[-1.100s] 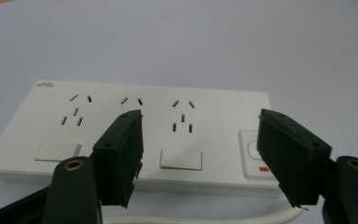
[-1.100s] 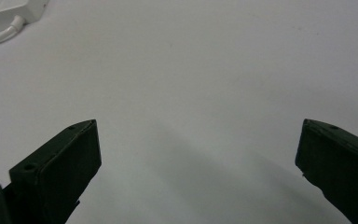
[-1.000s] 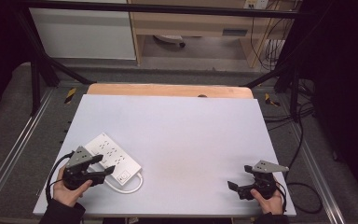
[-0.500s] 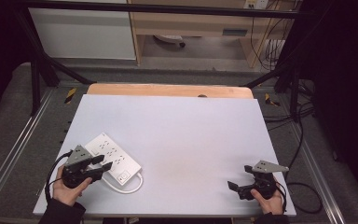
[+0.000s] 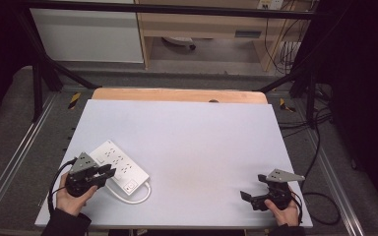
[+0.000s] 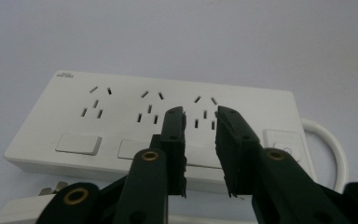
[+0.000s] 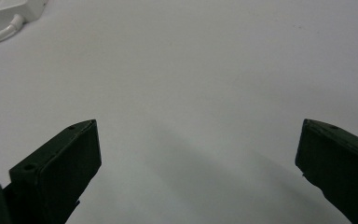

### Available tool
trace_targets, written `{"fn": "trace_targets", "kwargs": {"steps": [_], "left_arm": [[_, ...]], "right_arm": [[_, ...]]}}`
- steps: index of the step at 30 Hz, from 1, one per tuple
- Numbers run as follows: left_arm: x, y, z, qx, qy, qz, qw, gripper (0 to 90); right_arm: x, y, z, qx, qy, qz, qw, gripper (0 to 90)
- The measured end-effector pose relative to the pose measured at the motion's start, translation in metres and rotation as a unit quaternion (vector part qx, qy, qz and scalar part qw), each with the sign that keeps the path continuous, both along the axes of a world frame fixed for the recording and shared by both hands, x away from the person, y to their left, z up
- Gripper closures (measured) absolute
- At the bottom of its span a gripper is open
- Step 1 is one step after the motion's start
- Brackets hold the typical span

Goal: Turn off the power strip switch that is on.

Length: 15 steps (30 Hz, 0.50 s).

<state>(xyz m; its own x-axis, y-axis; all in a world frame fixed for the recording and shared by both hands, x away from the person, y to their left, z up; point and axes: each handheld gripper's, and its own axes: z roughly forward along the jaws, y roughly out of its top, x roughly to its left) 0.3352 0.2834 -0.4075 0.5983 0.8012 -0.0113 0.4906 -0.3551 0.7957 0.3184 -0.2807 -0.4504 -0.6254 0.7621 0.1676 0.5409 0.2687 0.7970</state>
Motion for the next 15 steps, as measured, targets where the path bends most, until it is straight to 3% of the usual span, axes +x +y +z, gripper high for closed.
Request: {"fn": "trace_targets", "kwargs": {"steps": [15], "left_arm": [[0.0025, 0.0001, -0.0055, 0.003, 0.006, -0.004, 1.0, 83.7]], "right_arm": [[0.0001, 0.0, -0.0003, -0.002, 0.0, 0.0, 1.0, 0.7]]}}
